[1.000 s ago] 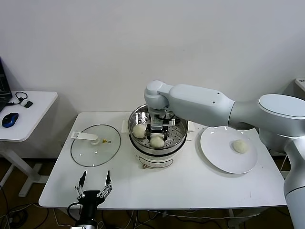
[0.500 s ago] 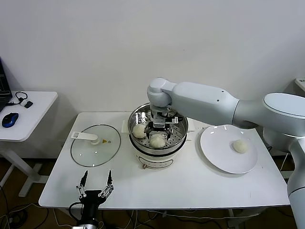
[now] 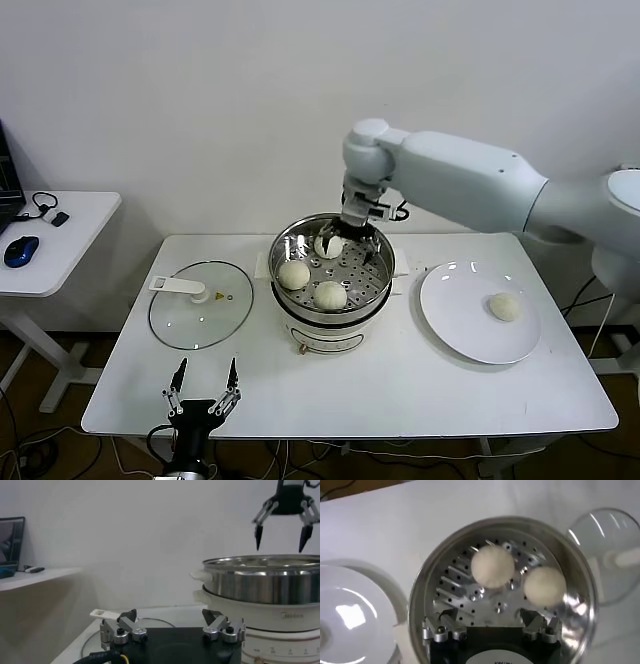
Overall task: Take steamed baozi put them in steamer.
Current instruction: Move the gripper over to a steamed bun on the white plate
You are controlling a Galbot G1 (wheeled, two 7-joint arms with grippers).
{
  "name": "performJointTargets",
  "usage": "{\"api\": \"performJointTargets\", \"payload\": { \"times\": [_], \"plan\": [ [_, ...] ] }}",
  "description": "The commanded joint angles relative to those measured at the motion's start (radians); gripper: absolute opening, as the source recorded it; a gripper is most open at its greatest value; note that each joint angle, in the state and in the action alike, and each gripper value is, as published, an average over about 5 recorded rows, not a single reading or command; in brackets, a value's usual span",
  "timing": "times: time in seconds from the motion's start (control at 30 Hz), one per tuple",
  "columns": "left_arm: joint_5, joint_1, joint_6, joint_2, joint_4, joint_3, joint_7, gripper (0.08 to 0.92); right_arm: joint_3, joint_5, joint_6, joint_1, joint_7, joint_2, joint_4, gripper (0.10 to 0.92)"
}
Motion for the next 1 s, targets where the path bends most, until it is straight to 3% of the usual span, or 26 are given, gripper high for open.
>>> {"api": "performJointTargets", "payload": {
  "times": [0.03,0.33,0.63,0.8,1.0],
  "plan": [
    [0.003,0.000,0.002,0.004,-0.003,0.004,0.002,0.823,-0.063,0.253,-0.270,0.116,0.055,-0.159,-0.094,0.823],
    [0.010,0.007,0.000,0.008,-0.007,0.011,0.003,0.823,-0.152,0.428,-0.492,0.127,0.081,-0.354,-0.057,0.823],
    [0.004,0.013,-0.006,0.014,-0.018,0.008,0.007,0.823,-0.120,0.237,-0.473,0.006,0.037,-0.502,-0.081,0.823],
    [0.004,0.010,-0.006,0.014,-0.014,0.009,0.008,0.823,0.035,0.081,-0.453,-0.140,0.033,-0.554,-0.073,0.823],
    [0.004,0.012,-0.007,0.016,-0.010,0.006,0.008,0.823,0.191,0.011,-0.458,-0.300,0.048,-0.571,-0.133,0.823]
  ]
}}
